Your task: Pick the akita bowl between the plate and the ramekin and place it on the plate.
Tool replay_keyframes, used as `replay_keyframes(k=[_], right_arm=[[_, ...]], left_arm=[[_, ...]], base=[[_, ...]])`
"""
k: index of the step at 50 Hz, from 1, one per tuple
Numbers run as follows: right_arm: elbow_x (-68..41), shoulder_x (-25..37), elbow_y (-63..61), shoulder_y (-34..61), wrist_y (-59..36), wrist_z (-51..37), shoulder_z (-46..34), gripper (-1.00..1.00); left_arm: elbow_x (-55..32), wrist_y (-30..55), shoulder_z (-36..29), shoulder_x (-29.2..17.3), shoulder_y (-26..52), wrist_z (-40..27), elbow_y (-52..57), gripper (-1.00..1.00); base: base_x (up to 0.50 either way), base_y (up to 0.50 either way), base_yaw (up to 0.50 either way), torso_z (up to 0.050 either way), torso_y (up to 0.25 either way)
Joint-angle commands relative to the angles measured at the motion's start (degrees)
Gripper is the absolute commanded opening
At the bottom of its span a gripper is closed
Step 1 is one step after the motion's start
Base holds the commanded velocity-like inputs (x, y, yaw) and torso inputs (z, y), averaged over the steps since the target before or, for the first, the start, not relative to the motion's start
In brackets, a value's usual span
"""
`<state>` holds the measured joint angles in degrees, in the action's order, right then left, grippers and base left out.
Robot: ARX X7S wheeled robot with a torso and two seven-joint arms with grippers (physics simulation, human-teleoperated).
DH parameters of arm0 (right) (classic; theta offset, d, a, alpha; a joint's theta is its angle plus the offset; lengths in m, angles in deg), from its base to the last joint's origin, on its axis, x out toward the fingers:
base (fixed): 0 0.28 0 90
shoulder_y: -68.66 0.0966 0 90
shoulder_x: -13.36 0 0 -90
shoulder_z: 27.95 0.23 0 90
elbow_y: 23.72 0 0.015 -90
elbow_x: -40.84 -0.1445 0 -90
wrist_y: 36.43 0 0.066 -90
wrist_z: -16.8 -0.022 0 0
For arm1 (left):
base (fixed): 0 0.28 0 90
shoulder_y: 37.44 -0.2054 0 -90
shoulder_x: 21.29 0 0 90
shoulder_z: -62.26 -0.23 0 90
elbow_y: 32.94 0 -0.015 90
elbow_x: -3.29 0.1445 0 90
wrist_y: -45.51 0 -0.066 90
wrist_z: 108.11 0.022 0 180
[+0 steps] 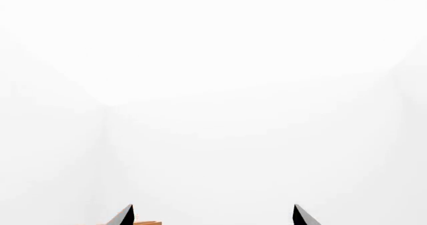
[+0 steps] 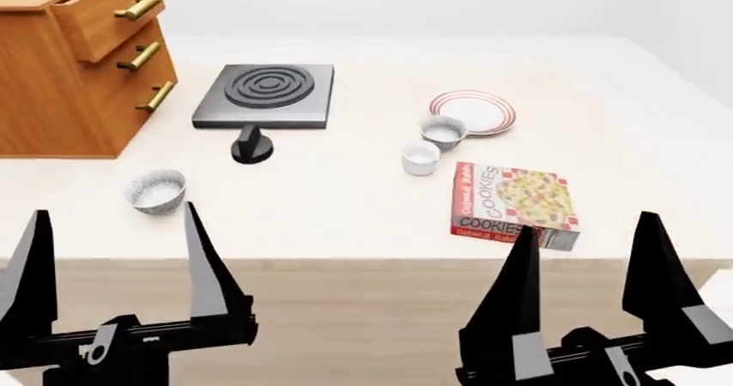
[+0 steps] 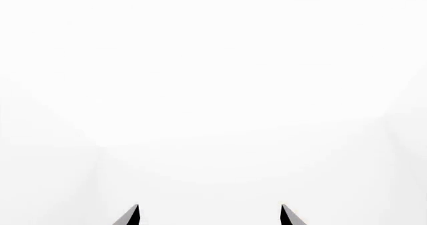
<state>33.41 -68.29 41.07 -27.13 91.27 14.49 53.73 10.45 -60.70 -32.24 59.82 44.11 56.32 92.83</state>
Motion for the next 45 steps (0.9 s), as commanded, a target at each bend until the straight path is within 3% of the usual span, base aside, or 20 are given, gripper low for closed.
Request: replay_keyframes(k=[1, 17, 28, 33, 37, 45], right_arm=[[0.51, -0.16, -0.65, -0.18, -0.17, 0.49, 0.34, 1.0], [-2.3, 1.15, -0.01, 0.63, -3.87, -1.24, 0.33, 1.0], [-6.82, 1.61, 0.38, 2.87, -14.44, -6.0, 2.71, 1.0], [-5.95, 1.36, 0.68, 3.17, -14.73, -7.14, 3.04, 1.0], [-6.65, 2.44, -0.21, 3.7, -18.59, -7.18, 2.04, 1.0], [-2.77, 3.27, -1.03, 3.25, -16.58, -6.0, 0.42, 1.0]], left_arm=[[0.2, -0.47, 0.91, 0.44, -0.09, 0.94, 0.09, 1.0], [0.47, -0.25, -0.11, -0.32, -0.14, 0.05, -0.41, 1.0], [0.6, -0.14, -1.08, -0.8, 0.11, -0.34, -1.2, 1.0], [0.54, -0.21, -1.38, -0.99, 0.21, -0.59, -1.49, 1.0], [0.53, -0.3, -1.62, -1.15, 0.27, -0.8, -1.73, 1.0], [0.4, -0.79, -1.89, -1.55, 0.42, -1.29, -2.59, 1.0]], base=[[-0.17, -0.5, 0.0, 0.0, 0.0], [-0.18, -0.5, 0.0, 0.0, 0.0], [-0.18, -0.5, 0.0, 0.0, 0.0], [-0.17, -0.5, 0.0, 0.0, 0.0], [0.0, 0.0, 0.0, 0.0, 0.0], [0.44, -0.03, 0.0, 0.0, 0.0]])
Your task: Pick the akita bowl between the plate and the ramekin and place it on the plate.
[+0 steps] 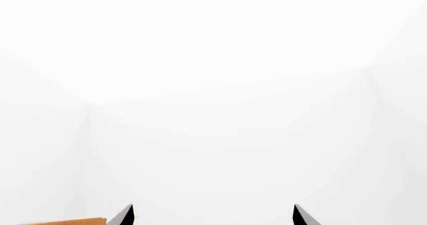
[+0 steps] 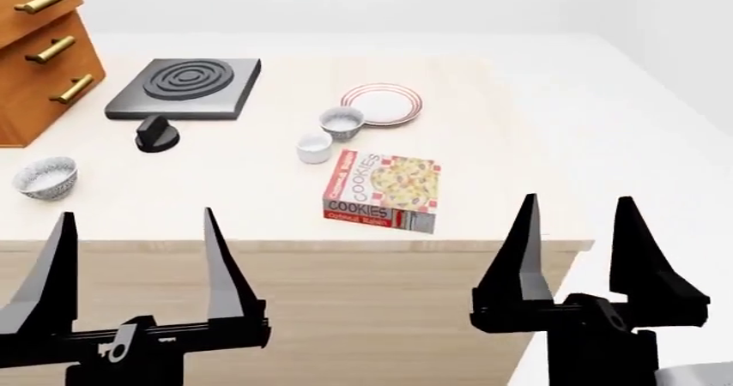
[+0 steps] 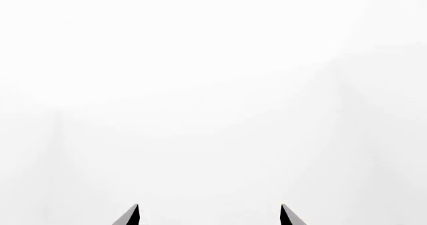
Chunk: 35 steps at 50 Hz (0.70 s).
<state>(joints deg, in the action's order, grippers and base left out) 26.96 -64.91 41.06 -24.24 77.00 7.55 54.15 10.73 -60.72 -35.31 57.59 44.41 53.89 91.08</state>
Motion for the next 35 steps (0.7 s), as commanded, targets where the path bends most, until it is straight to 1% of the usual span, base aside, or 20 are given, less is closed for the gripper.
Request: replay_keyframes(k=[1, 9, 12, 15, 35], right_arm=[[4.59, -0.05, -0.96, 0.21, -1.91, 1.13, -0.39, 1.0], [4.55, 0.25, -1.35, -0.11, -1.38, 1.12, -0.97, 1.0], [7.39, 0.11, -2.04, -0.33, -0.15, 0.5, -0.73, 1.0], [7.59, 0.18, -2.99, -0.54, -0.06, 0.25, -0.77, 1.0], [10.12, 0.92, -6.62, -1.05, 1.01, -0.61, -1.32, 1.0]], left_arm=[[0.13, -0.8, 1.18, 0.63, 0.14, 1.07, -0.86, 1.0], [0.16, -1.03, 0.99, 0.25, 0.06, 0.62, -0.9, 1.0], [0.23, -1.01, 0.96, 0.13, -0.02, 0.45, -0.63, 1.0], [0.32, -1.03, 0.91, 0.0, -0.1, 0.28, -0.38, 1.0], [0.77, 1.06, 0.72, -0.72, -0.6, -0.28, 3.97, 1.0]], base=[[0.5, 0.0, 0.0, 0.0, 0.0], [0.5, 0.0, 0.0, 0.0, 0.0], [0.5, 0.0, 0.0, 0.0, 0.0], [0.5, 0.0, 0.0, 0.0, 0.0], [0.5, 0.0, 0.0, 0.0, 0.0]])
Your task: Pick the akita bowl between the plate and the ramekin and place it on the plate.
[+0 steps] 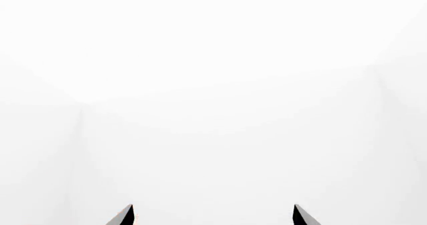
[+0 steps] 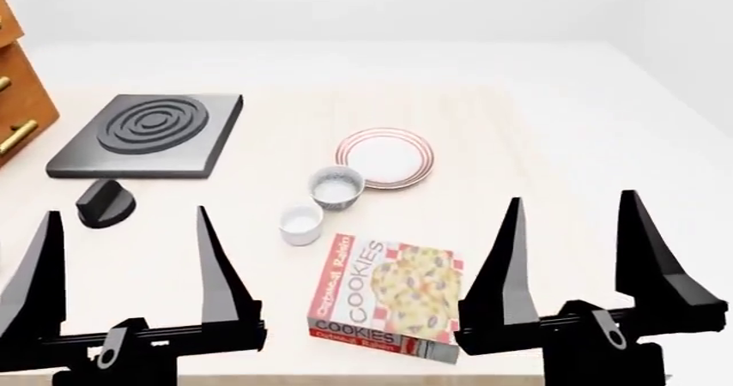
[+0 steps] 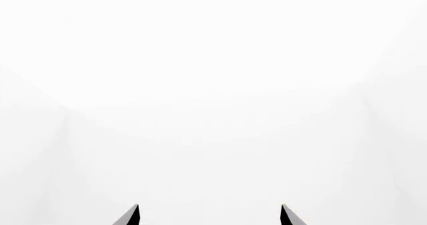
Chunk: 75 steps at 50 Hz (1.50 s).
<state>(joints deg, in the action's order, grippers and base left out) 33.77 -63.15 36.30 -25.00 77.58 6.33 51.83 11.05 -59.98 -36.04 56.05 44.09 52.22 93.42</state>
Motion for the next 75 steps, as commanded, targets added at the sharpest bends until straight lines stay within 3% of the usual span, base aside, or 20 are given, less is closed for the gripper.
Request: replay_keyframes(k=[1, 47, 57, 63, 75], right_arm=[[3.44, -0.82, -1.91, -0.29, 0.48, 0.57, 0.96, 1.0], [3.38, 0.99, -3.12, -0.26, -0.44, -0.44, -0.72, 1.0], [-9.76, 3.76, -3.77, 6.02, -28.05, -2.2, 1.14, 1.0], [-10.05, 5.35, -1.18, 9.46, -30.93, -1.94, 1.9, 1.0], [-16.86, 7.72, 2.03, 19.34, -46.19, -1.16, 2.23, 1.0]], left_arm=[[0.49, 0.3, 1.41, 0.79, -0.29, 1.34, 1.63, 1.0], [1.53, 0.18, 0.22, -0.72, -0.4, -0.61, 1.61, 1.0], [0.37, 0.38, -0.13, -1.12, -0.08, -0.67, 0.76, 1.0], [0.17, 0.42, -0.39, -1.27, 0.0, -0.8, 0.51, 1.0], [-0.16, 0.73, -0.71, -1.64, 0.25, -1.04, 0.29, 1.0]], base=[[0.5, 0.0, 0.0, 0.0, 0.0], [0.5, 0.0, 0.0, 0.0, 0.001], [0.04, 0.0, 0.0, 0.0, 0.0], [0.0, 0.0, 0.0, 0.0, 0.0], [0.0, 0.0, 0.0, 0.0, 0.0]])
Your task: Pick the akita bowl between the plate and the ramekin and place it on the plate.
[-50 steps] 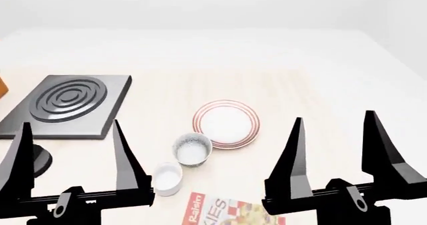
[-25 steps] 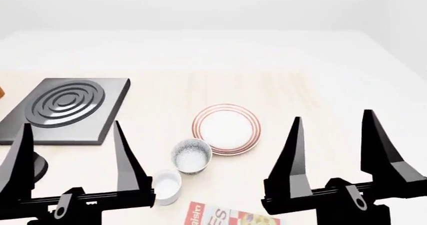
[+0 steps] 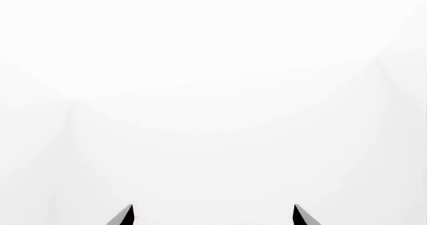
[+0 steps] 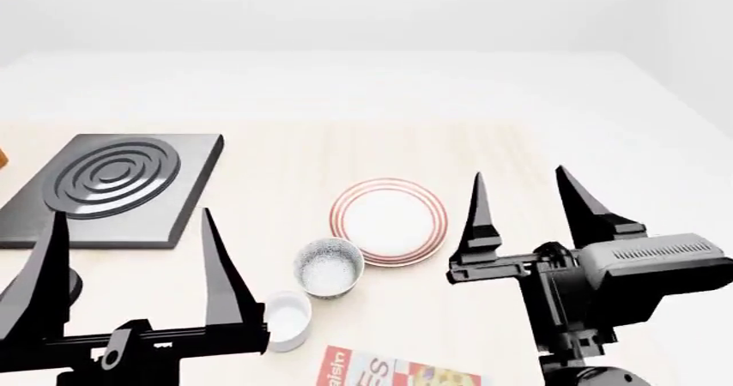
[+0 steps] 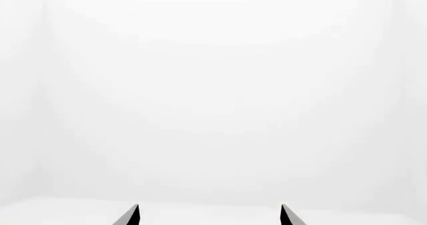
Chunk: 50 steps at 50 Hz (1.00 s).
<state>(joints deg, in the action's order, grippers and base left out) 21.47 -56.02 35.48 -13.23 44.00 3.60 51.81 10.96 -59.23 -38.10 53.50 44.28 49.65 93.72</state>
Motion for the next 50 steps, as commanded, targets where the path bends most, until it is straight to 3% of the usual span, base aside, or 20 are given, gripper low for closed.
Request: replay_keyframes(k=[1, 34, 50], right_arm=[[-5.18, 0.61, 3.11, 7.92, -13.26, 1.68, 2.35, 1.0], [-27.43, -1.96, 12.36, 19.92, -33.22, 3.55, 5.4, 1.0], [-30.73, -5.8, 17.33, 24.72, -35.65, 2.68, 4.46, 1.0]], left_arm=[[-0.07, -0.01, 1.31, 0.88, 0.03, 1.51, 0.02, 1.0], [0.25, 0.1, 0.27, 0.07, 0.26, 0.62, -0.47, 1.0], [0.27, -0.39, -0.21, -0.3, 0.56, 0.1, -1.69, 1.0]], base=[[0.0, 0.0, 0.0, 0.0, 0.0], [0.0, 0.0, 0.0, 0.0, 0.0], [0.0, 0.0, 0.0, 0.0, 0.0]])
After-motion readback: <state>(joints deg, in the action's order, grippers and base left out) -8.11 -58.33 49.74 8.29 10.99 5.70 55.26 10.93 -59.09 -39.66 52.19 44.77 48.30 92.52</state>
